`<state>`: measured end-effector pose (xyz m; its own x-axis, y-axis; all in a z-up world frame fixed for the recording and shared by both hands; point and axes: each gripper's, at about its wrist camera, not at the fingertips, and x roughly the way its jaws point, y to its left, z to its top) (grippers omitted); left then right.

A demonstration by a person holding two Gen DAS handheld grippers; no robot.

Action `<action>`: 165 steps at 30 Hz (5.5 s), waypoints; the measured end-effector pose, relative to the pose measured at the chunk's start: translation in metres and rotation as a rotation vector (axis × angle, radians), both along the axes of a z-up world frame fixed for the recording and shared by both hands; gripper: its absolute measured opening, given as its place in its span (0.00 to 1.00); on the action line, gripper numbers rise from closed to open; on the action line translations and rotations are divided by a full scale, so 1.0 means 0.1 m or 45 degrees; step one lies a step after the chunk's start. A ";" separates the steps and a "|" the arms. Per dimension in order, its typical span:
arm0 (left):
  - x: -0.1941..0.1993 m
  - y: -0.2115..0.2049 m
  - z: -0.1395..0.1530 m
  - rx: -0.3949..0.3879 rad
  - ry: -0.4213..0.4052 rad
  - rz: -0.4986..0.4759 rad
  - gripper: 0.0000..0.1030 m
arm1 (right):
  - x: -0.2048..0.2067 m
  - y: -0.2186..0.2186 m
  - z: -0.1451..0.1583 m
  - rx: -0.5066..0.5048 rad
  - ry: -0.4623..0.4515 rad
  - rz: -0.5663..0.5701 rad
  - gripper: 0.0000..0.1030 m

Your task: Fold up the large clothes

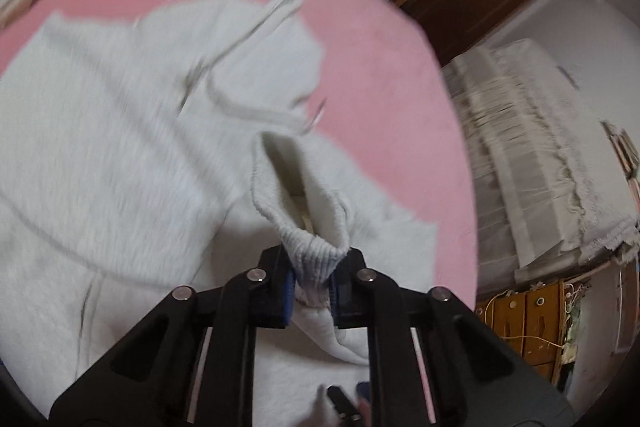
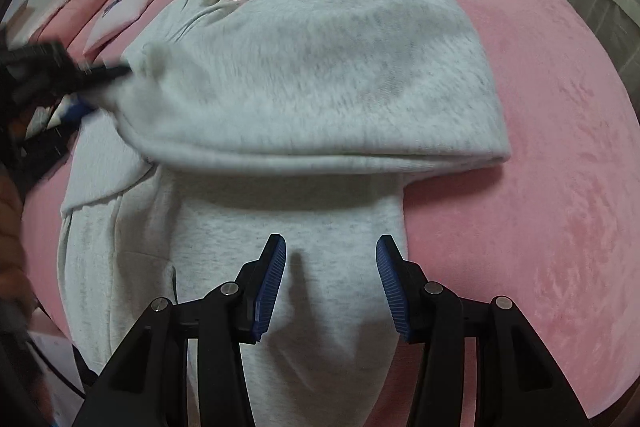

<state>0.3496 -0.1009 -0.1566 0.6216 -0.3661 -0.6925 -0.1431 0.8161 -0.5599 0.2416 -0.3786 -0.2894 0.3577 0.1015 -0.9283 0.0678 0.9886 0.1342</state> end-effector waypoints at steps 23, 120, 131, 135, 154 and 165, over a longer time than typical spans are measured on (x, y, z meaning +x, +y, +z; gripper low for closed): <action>0.25 1.64 0.02 0.439 0.034 0.344 0.08 | -0.03 0.09 0.08 0.008 -0.125 0.054 0.47; 0.78 1.24 -1.03 0.629 0.366 -0.071 0.01 | 1.65 -0.37 -0.26 0.167 -0.377 -0.573 0.03; 0.29 1.66 -0.91 0.545 0.450 0.063 0.01 | 1.01 -0.23 -0.30 0.193 -0.174 -0.601 0.03; -0.01 1.58 -0.83 0.559 0.501 0.013 0.01 | 0.60 -0.17 -0.32 0.221 -0.080 -0.625 0.03; -1.57 1.80 -0.23 0.306 0.824 0.098 0.32 | -0.82 0.65 0.09 0.363 0.446 -0.362 0.23; -1.26 1.68 0.61 0.374 0.888 -0.418 0.63 | -0.37 1.79 0.94 0.171 0.551 -0.176 0.66</action>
<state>0.2233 0.0674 -0.0954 -0.0938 -0.1977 -0.9758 -0.1077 0.9763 -0.1875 0.2048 -0.1996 -0.1953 -0.0405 0.2098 -0.9769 0.2755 0.9422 0.1909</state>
